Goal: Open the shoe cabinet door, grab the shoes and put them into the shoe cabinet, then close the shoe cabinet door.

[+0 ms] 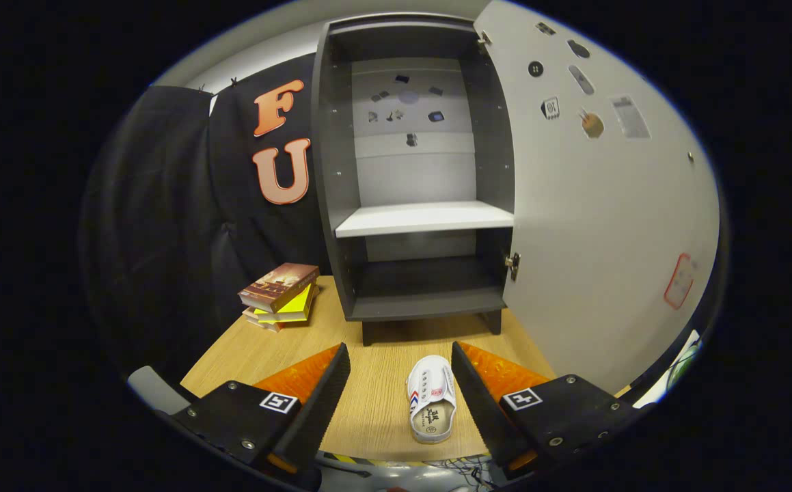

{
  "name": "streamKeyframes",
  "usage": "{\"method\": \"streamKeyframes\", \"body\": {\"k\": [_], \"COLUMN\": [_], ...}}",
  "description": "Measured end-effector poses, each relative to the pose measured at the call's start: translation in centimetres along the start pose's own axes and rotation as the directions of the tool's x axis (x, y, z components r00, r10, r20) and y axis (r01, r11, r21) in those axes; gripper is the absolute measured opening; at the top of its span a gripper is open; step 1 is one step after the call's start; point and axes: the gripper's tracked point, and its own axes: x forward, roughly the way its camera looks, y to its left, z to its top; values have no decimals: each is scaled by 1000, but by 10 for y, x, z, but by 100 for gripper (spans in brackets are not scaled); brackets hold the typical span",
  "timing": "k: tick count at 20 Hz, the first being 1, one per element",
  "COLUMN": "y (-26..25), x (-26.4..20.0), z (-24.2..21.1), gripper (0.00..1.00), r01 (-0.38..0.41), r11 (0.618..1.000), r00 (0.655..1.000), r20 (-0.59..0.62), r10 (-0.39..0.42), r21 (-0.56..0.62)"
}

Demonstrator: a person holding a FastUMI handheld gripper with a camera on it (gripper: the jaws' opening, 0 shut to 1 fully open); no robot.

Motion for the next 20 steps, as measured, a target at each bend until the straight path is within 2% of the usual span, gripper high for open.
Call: {"method": "streamKeyframes", "body": {"k": [5, 9, 12, 18, 20], "y": [-8, -14, -23, -21, -19], "x": [42, 73, 90, 105, 109], "z": [-87, -127, -163, -182, -186], "gripper": [94, 93, 90, 68, 55], "r01": [25, 34, 62, 50, 43], "r11": [1000, 998, 995, 996, 996], "r00": [986, 977, 952, 940, 935], "r20": [-166, -214, -303, -339, -353], "r10": [-23, -21, -34, -23, -14], "r21": [14, 59, 84, 72, 73]}}
